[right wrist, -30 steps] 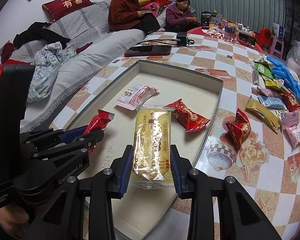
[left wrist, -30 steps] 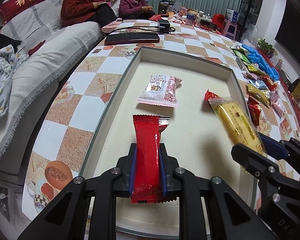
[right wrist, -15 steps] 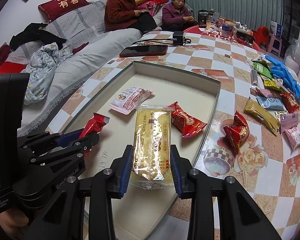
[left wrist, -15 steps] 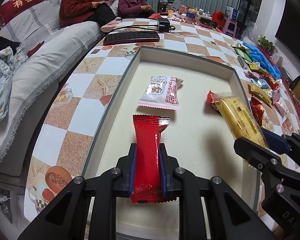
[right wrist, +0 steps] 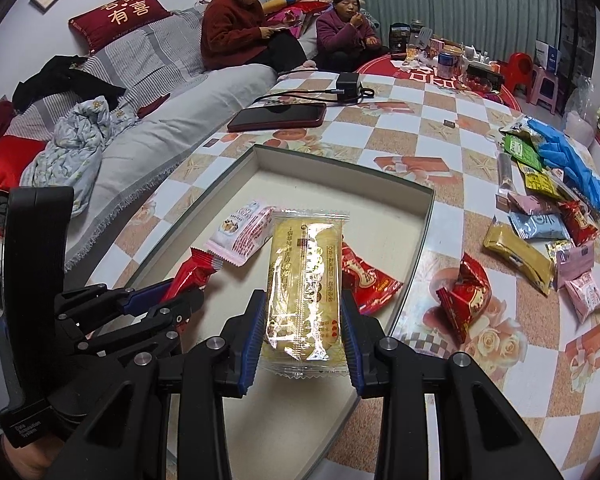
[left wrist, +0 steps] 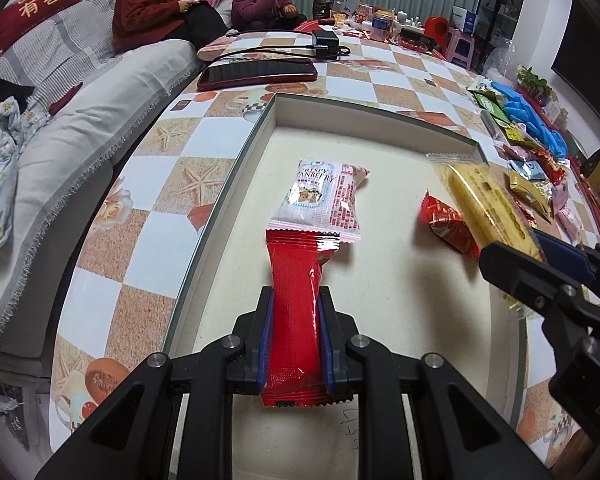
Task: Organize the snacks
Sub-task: 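Lower both grippers into the lid and open them to release, then grasp a red crinkled packet with the left gripper while the right gripper returns to the pile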
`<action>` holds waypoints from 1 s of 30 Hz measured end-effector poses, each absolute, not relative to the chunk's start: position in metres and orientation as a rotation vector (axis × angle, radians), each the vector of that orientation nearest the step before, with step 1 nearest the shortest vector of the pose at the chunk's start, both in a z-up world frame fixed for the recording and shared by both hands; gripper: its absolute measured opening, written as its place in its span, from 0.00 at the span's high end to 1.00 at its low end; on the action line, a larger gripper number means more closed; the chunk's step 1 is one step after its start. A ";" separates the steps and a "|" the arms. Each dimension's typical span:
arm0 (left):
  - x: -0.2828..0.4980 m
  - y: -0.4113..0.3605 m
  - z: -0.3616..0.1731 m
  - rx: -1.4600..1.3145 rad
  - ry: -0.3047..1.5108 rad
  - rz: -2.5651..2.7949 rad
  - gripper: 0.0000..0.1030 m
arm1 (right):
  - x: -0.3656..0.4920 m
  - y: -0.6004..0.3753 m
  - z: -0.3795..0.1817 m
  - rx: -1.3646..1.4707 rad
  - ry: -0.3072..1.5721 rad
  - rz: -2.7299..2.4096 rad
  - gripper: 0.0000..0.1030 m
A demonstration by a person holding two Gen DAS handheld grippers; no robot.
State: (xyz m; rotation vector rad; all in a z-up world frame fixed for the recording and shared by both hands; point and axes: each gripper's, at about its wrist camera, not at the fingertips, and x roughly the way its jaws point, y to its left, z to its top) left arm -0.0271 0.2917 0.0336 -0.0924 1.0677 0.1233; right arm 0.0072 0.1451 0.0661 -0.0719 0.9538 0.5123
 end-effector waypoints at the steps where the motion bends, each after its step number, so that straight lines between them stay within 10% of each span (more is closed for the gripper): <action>1: -0.026 0.291 0.034 -0.090 1.068 0.122 0.79 | 0.010 0.146 0.066 -0.072 0.955 0.511 0.64; 19: -0.006 0.295 0.025 -0.111 1.098 0.097 0.78 | 0.047 0.157 0.051 -0.091 0.991 0.485 0.64; 23: -0.006 0.297 0.025 -0.117 1.094 0.109 0.56 | 0.057 0.164 0.047 -0.091 1.017 0.501 0.64; 25: -0.008 0.299 0.026 -0.122 1.088 0.109 0.51 | 0.060 0.163 0.048 -0.069 1.020 0.500 0.51; 27: -0.011 0.299 0.027 -0.123 1.085 0.106 0.43 | 0.059 0.156 0.055 -0.042 0.986 0.492 0.13; 30: -0.019 0.296 0.031 -0.128 1.074 0.092 0.39 | 0.052 0.140 0.070 -0.025 0.925 0.485 0.13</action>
